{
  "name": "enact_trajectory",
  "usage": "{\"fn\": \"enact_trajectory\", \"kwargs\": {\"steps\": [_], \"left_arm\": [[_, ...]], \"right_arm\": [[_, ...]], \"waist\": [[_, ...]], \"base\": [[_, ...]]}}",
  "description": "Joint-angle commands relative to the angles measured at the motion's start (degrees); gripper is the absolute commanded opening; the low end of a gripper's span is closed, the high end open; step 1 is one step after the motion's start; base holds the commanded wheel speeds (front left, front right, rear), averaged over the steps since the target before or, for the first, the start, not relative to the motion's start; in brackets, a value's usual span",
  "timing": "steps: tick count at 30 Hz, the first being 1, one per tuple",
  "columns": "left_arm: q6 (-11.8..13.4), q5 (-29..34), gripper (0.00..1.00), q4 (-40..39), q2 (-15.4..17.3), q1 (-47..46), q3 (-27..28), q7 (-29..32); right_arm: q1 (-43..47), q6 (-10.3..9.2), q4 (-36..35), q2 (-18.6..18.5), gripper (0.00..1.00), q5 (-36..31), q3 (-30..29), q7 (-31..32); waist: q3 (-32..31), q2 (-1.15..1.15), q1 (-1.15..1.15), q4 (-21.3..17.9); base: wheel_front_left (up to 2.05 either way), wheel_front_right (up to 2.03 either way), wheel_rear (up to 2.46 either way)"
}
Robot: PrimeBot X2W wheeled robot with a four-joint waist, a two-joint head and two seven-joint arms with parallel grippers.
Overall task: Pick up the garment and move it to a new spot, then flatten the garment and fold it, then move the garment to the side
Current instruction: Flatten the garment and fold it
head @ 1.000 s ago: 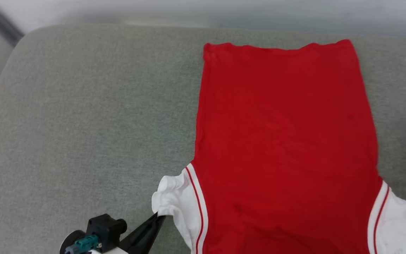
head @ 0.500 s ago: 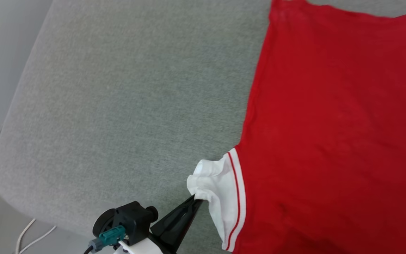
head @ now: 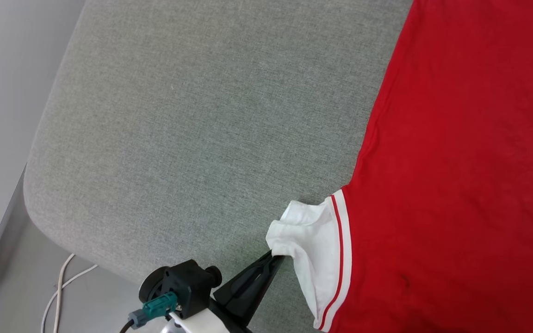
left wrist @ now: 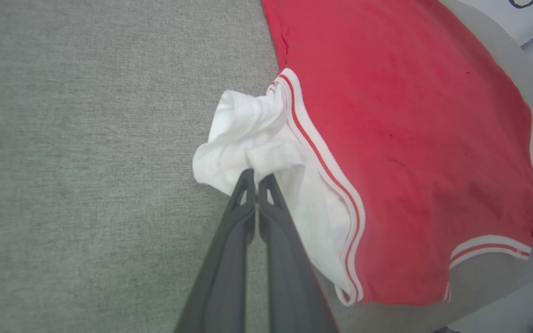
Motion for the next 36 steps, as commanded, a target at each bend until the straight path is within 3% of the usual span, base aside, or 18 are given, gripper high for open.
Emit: {"fn": "enact_trajectory", "kwargs": {"steps": [1,4,5,6,17,26,36], "left_arm": [[-0.16,0.07,0.0,0.14,-0.38,-0.68,-0.06,-0.32],[-0.26,0.39,0.0,0.31,-0.58,-1.1,-0.28,-0.87],[-0.15,0.37,0.0,0.37,-0.77,-1.24,-0.2,-1.05],[-0.07,0.31,0.0,0.51,-0.85,-1.32,-0.2,-1.28],[0.75,0.09,0.0,1.79,-0.5,-1.54,0.84,-2.19],[2.36,-1.17,0.0,3.45,1.77,0.1,3.86,-2.32],[4.08,-2.71,0.0,4.8,3.91,4.05,5.94,-2.8]], "right_arm": [[0.39,-0.02,-0.01,0.17,1.0,-0.79,0.26,0.74],[1.99,-0.02,0.61,0.91,1.0,-1.05,-0.08,2.31],[2.47,-0.02,0.78,1.19,0.47,-1.06,-0.6,2.77],[2.91,-0.02,0.86,1.28,0.02,-1.37,-1.02,3.14],[8.01,-0.03,-1.48,2.18,0.0,0.11,-3.48,2.39],[16.91,-0.03,-2.99,2.72,0.0,4.32,-0.66,-1.38],[33.03,-0.03,-7.85,2.3,0.0,12.79,3.17,-5.86]], "waist": [[0.43,0.0,-0.01,0.35],[0.63,0.0,-0.01,0.56],[0.64,0.0,-0.01,0.6],[0.64,0.0,-0.01,0.63],[-2.76,0.0,-0.01,-1.65],[-10.77,0.0,-0.01,-7.7],[-19.29,0.0,-0.01,-14.99]], "base": [[0.0,0.0,0.0],[0.0,0.0,0.0],[0.0,0.0,0.0],[0.0,0.0,0.0],[0.0,0.0,0.0],[0.0,0.0,0.0],[0.0,0.0,0.0]]}}
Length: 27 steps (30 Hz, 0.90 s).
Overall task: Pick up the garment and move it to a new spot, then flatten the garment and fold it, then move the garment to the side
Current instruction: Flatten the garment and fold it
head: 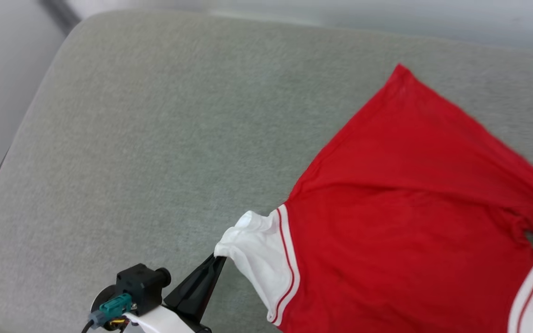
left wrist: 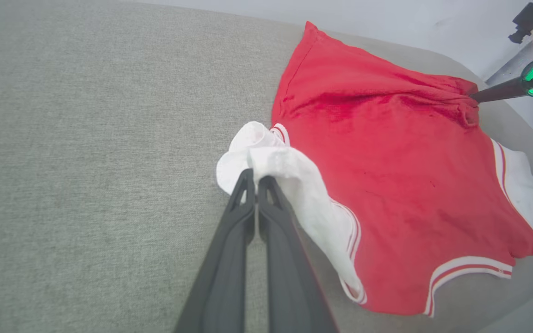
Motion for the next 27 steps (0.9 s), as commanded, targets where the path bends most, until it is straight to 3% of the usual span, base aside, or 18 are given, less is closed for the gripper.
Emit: {"fn": "enact_trajectory", "kwargs": {"steps": [1,7,15,27], "left_arm": [[0.32,-0.25,0.0,0.26,0.31,0.92,0.3,-0.36],[1.46,-1.51,0.0,1.19,0.57,2.76,1.71,-1.45],[2.83,-2.57,0.0,2.52,-0.24,4.2,3.21,-3.48],[3.51,-3.22,0.0,4.83,-2.36,4.96,2.77,-5.75]], "right_arm": [[3.69,-0.04,-1.44,-0.43,0.0,1.31,0.02,-0.83],[13.93,-0.04,-7.24,-0.22,0.0,3.67,0.35,-2.61],[24.89,-0.03,-14.26,3.21,0.0,4.64,-2.56,-4.13],[34.34,-0.03,-18.83,7.67,0.0,3.82,-3.54,-5.37]], "waist": [[-4.06,0.0,0.0,-3.92],[-7.61,0.0,0.0,-6.78],[-10.32,0.0,0.0,-9.16],[-12.36,0.0,0.0,-10.81]], "base": [[0.0,0.0,0.0],[0.0,0.0,0.0],[0.0,0.0,0.0],[0.0,0.0,0.0]]}}
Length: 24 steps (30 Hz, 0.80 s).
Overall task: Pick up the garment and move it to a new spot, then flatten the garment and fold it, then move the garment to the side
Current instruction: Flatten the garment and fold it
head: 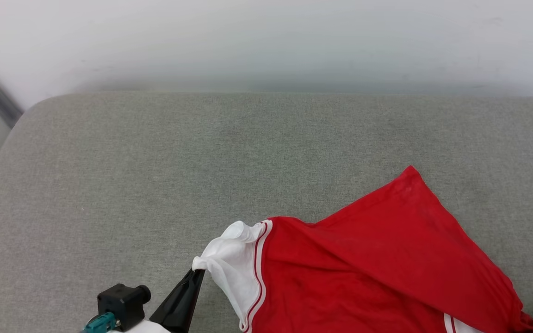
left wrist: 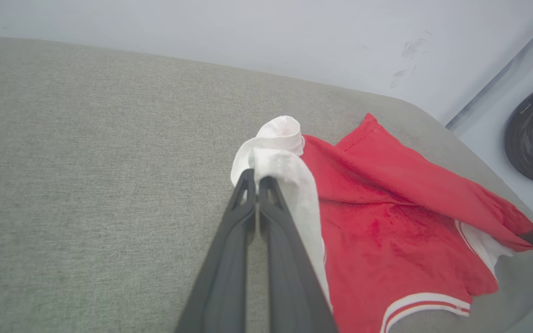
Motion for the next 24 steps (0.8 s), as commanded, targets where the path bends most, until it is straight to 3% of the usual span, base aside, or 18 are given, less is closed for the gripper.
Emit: {"fn": "enact_trajectory", "kwargs": {"steps": [1,4,5,6,18,24], "left_arm": [[0.1,-0.1,0.0,0.11,-0.12,0.33,-0.05,-0.37],[0.01,-0.11,0.0,0.18,-0.03,0.36,-0.16,-0.49],[0.0,-0.06,0.0,0.13,0.07,0.32,-0.19,-0.48],[0.01,0.13,0.0,0.03,0.24,0.23,-0.24,-0.44],[-0.36,1.7,0.0,-2.71,0.38,-2.08,-2.02,0.68],[-0.77,2.43,0.0,-4.1,-0.56,-4.2,-3.29,1.09]], "right_arm": [[0.8,-0.02,-0.28,0.31,0.0,0.02,0.02,-0.39],[0.89,-0.02,-0.43,0.44,0.0,0.46,0.06,-0.37],[0.43,-0.02,-0.8,0.18,0.42,0.48,0.13,-0.74],[-0.25,-0.02,-0.87,0.08,1.0,0.5,-0.4,-1.11],[-12.76,-0.01,-8.7,-3.13,1.0,3.48,3.26,0.42],[-21.91,-0.02,-6.01,-4.14,1.0,0.94,6.14,3.47]], "waist": [[-0.16,0.0,0.01,-0.05],[-0.2,0.0,0.01,-0.06],[-0.11,0.0,0.01,-0.03],[0.08,0.0,0.01,0.04],[4.67,0.0,0.01,3.89],[8.29,0.0,0.01,7.43]], "base": [[0.0,0.0,0.0],[0.0,0.0,0.0],[0.0,0.0,0.0],[0.0,0.0,0.0],[0.0,0.0,0.0],[0.0,0.0,0.0]]}}
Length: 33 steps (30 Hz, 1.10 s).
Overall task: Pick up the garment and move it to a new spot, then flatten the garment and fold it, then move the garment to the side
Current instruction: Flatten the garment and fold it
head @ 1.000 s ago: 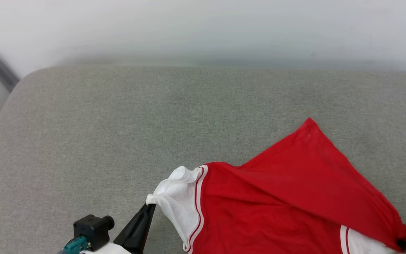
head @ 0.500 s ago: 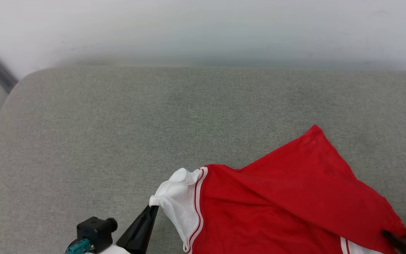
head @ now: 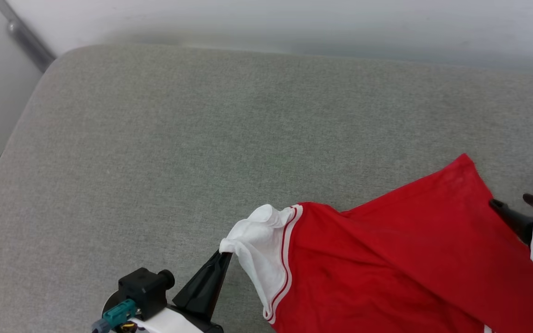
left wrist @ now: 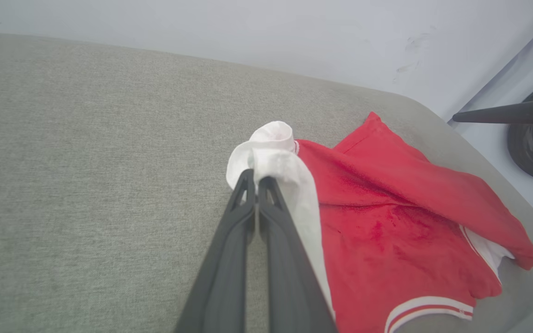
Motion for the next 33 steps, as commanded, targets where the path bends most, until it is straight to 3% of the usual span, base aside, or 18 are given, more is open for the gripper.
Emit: {"fn": "enact_trajectory", "kwargs": {"steps": [1,12,26,27,28,29,33], "left_arm": [[-0.23,0.48,0.0,-0.38,-0.39,-1.13,-0.29,0.05],[-1.44,1.26,0.0,-0.9,-2.35,-4.56,-2.57,0.02],[-2.75,0.64,0.0,2.18,-4.45,-6.4,-4.09,-1.57],[-2.79,0.59,0.0,2.35,-4.54,-6.53,-4.12,-1.63],[-2.8,0.56,0.0,2.53,-4.63,-6.6,-4.18,-1.75],[-2.82,0.54,0.0,2.7,-4.7,-6.62,-4.22,-1.82],[-2.77,0.49,0.0,3.25,-4.68,-6.84,-4.17,-1.94]], "right_arm": [[-2.75,-0.02,1.5,-0.28,1.0,-0.75,0.51,0.65],[-14.9,-0.02,13.37,-1.83,1.0,-5.92,1.41,5.08],[-11.28,-0.04,23.87,-2.3,1.0,-7.54,4.54,6.25],[-10.83,-0.04,24.28,-2.21,0.74,-7.47,4.85,6.57],[-10.45,-0.03,24.52,-2.22,0.31,-7.24,5.37,6.79],[-10.17,-0.03,24.56,-2.28,0.0,-6.89,5.8,6.81],[-10.28,-0.02,23.7,-3.23,0.0,-5.66,7.1,5.26]], "waist": [[2.42,0.0,0.0,2.36],[8.98,0.0,0.0,8.59],[12.41,0.0,0.0,12.91],[12.44,0.0,0.0,13.01],[12.43,0.0,0.0,13.09],[12.35,0.0,0.0,13.13],[11.39,0.0,0.0,12.8]], "base": [[0.0,0.0,0.0],[0.0,0.0,0.0],[0.0,0.0,0.0],[0.0,0.0,0.0],[0.0,0.0,0.0],[0.0,0.0,0.0],[0.0,0.0,0.0]]}}
